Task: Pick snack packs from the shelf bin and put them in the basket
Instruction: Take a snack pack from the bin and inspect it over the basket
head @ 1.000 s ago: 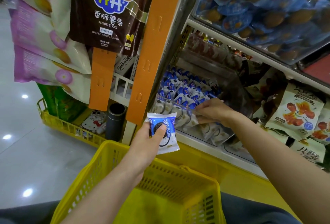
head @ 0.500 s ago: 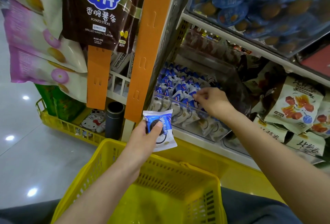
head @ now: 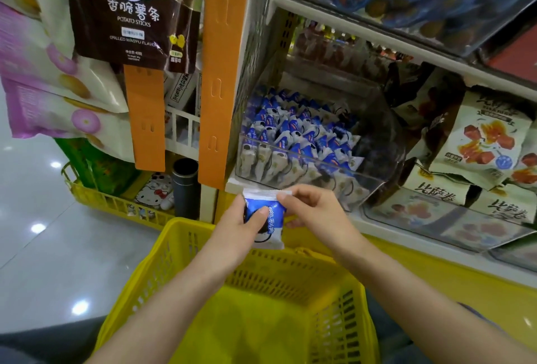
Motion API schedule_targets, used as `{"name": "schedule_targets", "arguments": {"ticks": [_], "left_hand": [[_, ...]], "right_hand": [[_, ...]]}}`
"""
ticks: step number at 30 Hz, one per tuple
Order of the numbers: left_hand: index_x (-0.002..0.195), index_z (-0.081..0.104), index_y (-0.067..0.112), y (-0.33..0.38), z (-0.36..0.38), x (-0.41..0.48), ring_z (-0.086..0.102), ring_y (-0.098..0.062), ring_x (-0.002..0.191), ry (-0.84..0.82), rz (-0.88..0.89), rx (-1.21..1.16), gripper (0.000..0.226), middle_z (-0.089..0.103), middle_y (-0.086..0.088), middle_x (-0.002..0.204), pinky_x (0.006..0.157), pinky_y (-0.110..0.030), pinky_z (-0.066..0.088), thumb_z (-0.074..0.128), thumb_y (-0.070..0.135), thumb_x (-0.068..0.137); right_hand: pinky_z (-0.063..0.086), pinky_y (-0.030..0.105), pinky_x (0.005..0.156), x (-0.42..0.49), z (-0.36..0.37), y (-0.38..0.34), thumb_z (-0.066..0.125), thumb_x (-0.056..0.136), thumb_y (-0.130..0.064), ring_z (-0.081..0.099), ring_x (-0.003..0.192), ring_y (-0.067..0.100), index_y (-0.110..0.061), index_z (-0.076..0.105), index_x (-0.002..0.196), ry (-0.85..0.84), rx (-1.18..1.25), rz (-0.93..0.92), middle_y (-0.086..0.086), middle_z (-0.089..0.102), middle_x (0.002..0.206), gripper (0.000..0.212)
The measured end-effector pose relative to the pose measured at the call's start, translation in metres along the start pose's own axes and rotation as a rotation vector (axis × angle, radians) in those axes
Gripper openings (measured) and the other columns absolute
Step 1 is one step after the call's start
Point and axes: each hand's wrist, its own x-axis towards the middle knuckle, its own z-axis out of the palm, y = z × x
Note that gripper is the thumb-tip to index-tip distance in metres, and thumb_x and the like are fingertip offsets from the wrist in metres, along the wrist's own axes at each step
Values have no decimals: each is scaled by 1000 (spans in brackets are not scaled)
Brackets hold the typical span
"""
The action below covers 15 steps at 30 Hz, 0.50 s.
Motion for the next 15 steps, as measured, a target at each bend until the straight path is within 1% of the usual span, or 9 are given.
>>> {"name": "schedule_targets", "arguments": {"ticks": [2, 4, 7, 9, 11, 12, 15], "left_hand": [[107, 55, 14, -1, 0, 1, 60, 7, 69, 9, 32, -1, 15, 65, 1, 97, 58, -6, 46, 51, 11, 93], [101, 58, 5, -4, 0, 3, 61, 2, 66, 35, 61, -9, 13, 66, -5, 89, 58, -11, 47, 52, 13, 92], [91, 56, -4, -7, 1, 5, 55, -7, 62, 86, 98, 8, 23, 59, -9, 74, 54, -15, 42, 51, 18, 93], [87, 54, -6, -7, 1, 6, 53, -14, 65, 111, 109, 12, 24, 56, -14, 72, 55, -21, 40, 51, 17, 93], [81, 55, -2, -8, 1, 6, 54, -18, 67, 116, 101, 18, 21, 57, -15, 72, 59, -27, 40, 53, 16, 92], [78, 55, 1, -9, 1, 6, 55, -18, 68, 116, 91, 20, 20, 58, -14, 72, 58, -27, 41, 53, 15, 92], [80, 57, 2, -11, 3, 7, 61, -11, 63, 109, 37, -1, 19, 61, -10, 71, 51, -17, 45, 54, 16, 92]], "right_hand": [[49, 16, 53, 0, 1, 6, 57, 90, -13, 56, 56, 1, -10, 63, 76, 14, 28, 10, 1, 62, 66, 16], [49, 16, 53, 0, 3, 11, 57, 90, -13, 56, 56, 1, -12, 62, 74, 30, 26, -2, 1, 62, 65, 17], [49, 15, 53, -2, 5, 15, 58, 90, -12, 57, 60, 3, -15, 62, 76, 11, 26, -51, 4, 63, 70, 14], [50, 18, 57, -3, 6, 19, 61, 88, -14, 58, 64, 5, -20, 63, 78, -12, -59, -94, 3, 65, 73, 12], [51, 23, 66, -4, 6, 21, 65, 85, -17, 59, 69, 6, -21, 66, 81, 0, -200, -156, -3, 66, 77, 6], [49, 23, 69, -5, 6, 22, 66, 84, -17, 59, 71, 4, -18, 68, 83, 19, -247, -190, -7, 65, 77, 3], [45, 14, 70, -6, 4, 24, 69, 81, -18, 55, 72, -2, -15, 71, 88, 101, -410, -337, -17, 57, 75, 7]]}}
